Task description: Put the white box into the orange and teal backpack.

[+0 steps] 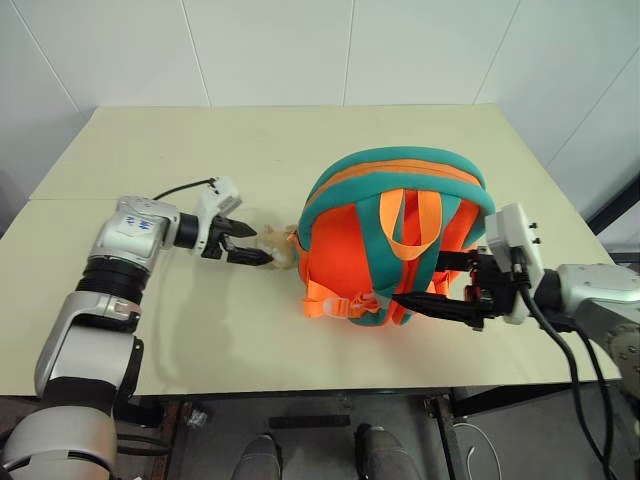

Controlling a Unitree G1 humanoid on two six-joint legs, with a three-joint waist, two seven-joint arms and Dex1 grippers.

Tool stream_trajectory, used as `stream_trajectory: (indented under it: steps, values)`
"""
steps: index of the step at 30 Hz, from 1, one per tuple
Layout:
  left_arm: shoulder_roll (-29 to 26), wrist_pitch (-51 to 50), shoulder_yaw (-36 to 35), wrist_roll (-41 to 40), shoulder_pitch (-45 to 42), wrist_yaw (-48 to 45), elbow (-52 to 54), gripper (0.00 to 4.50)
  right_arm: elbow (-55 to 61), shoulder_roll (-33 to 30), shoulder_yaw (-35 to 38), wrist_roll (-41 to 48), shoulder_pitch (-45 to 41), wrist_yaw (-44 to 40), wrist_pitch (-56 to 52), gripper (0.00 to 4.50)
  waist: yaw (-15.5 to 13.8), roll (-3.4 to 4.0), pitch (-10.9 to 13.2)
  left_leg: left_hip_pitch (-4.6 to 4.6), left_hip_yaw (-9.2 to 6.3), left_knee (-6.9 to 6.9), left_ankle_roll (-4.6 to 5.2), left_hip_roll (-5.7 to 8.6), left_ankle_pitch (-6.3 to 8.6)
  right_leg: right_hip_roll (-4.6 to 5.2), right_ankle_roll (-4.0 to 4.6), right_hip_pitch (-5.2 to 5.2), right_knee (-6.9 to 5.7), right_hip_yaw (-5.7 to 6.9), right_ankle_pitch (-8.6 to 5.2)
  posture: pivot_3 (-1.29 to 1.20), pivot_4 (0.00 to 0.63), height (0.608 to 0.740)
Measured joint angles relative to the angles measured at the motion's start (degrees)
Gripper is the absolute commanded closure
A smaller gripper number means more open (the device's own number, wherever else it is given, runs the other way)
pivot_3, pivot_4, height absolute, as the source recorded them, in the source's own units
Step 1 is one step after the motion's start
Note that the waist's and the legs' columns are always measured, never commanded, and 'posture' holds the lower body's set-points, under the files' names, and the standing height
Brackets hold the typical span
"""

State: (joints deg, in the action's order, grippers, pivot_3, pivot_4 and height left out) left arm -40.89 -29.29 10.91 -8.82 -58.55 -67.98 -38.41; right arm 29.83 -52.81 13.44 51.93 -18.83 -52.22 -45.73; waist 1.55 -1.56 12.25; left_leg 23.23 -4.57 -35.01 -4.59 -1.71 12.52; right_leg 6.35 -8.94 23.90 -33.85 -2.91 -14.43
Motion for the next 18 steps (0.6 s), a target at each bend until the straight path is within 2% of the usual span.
stream_trajectory:
  steps: [5,8,10,12,18]
  values:
    - [-1.14,7.2,-8.49,-4.01,6.53,-1.01,3.41,0.0,-0.32,-5.49,13.64,-0.33,12.28,-2.14,-1.74,0.04,-0.68,0.0,0.0,0.04,0.03,0.0,-0.03,0.0,0.11,0.03,-0.09,0.0,0.02,0.01,0.04,0.0,0.15,0.74]
    - [-1.01,10.17,-12.71,-6.67,8.04,-1.71,4.39,0.0,-2.68,-6.94,22.94,-3.64,21.17,-5.43,-1.48,0.04,-1.61,-0.01,0.0,0.02,0.06,-0.05,-0.03,0.0,0.13,0.02,-0.18,-0.03,0.05,0.01,0.09,0.0,0.15,0.74]
    - [-0.37,13.2,-15.96,-8.53,8.77,-2.57,4.06,0.0,-5.24,-6.95,28.0,-6.21,24.61,-6.54,-0.35,0.04,-1.64,-0.01,-0.01,-0.03,0.11,-0.09,-0.04,0.0,0.13,0.03,0.06,-0.15,0.25,0.01,-0.04,0.0,0.15,0.74]
    - [1.36,16.47,-18.37,-10.64,8.92,-4.53,3.58,0.0,-5.99,-5.42,31.09,-7.39,25.99,-6.47,1.25,0.04,-1.54,-0.02,-0.01,-0.07,0.15,-0.08,-0.02,0.0,0.11,0.04,0.46,-0.26,0.44,0.01,-0.19,0.0,0.15,0.74]
    - [4.27,20.95,-21.16,-14.92,9.9,-9.22,2.58,0.0,-7.42,1.77,34.42,-7.97,27.09,-3.29,4.98,0.04,-0.96,-0.08,-0.05,-0.23,0.28,-0.16,0.03,0.0,0.06,0.05,0.44,-0.38,0.49,-0.1,-0.01,0.0,0.15,0.74]
